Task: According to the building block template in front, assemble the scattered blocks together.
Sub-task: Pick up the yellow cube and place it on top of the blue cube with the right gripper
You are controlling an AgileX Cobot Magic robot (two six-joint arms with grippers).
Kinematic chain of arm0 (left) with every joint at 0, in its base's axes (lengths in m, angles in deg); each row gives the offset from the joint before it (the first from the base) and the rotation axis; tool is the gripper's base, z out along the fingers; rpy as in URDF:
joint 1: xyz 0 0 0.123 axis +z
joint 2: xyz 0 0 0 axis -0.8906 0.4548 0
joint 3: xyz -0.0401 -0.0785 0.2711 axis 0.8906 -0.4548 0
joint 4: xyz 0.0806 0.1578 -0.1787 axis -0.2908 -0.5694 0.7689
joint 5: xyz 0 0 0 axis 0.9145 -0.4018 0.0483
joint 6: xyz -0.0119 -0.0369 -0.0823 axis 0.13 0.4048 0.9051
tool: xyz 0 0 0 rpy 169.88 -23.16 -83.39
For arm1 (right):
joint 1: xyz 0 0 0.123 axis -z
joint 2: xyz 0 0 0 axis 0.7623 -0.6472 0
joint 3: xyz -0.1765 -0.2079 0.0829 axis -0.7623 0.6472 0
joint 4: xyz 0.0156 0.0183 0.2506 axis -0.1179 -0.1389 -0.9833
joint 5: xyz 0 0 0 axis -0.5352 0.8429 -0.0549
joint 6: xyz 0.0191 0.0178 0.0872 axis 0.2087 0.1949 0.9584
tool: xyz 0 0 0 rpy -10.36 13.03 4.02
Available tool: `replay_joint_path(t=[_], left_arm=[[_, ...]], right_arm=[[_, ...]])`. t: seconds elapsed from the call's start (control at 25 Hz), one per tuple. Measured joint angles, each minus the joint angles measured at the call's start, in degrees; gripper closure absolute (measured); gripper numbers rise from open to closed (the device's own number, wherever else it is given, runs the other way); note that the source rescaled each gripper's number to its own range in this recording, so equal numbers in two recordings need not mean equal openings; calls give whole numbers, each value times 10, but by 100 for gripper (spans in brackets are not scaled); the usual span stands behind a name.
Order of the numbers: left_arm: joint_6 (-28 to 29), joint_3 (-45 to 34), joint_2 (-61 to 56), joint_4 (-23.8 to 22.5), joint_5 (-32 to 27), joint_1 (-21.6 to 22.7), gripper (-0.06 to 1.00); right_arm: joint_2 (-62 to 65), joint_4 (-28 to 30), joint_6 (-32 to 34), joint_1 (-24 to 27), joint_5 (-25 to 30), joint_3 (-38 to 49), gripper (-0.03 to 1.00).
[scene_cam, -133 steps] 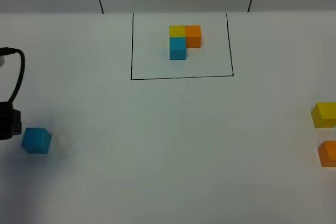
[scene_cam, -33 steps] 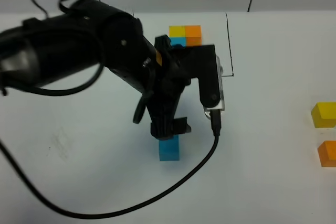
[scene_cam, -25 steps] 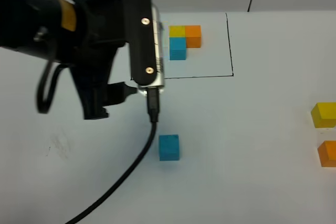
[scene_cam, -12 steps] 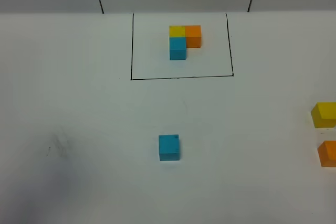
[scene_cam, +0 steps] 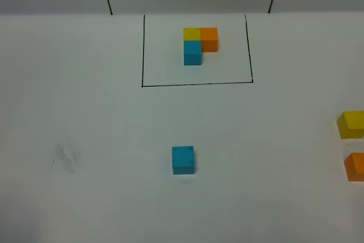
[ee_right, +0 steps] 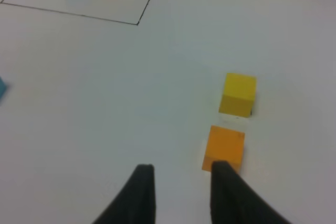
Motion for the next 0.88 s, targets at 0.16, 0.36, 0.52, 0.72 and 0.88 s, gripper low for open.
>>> replay_joint_path(t=[0.16, 0.36, 0.52, 0.72, 0.88], left_arm=[[-47, -39, -48, 54, 0, 102, 47], [-16, -49, -89, 163, 0, 231, 48], [52, -54, -122, 229, 0, 306, 48], [133, -102, -132, 229, 0, 356, 48], [141, -176, -132, 229, 13, 365, 48]], right_arm=[[0, 0, 0, 0, 0, 0, 97], [0, 0, 0, 0, 0, 0, 97], [0, 0, 0, 0, 0, 0, 97], [0, 0, 0, 0, 0, 0, 97], [0, 0, 0, 0, 0, 0, 97]])
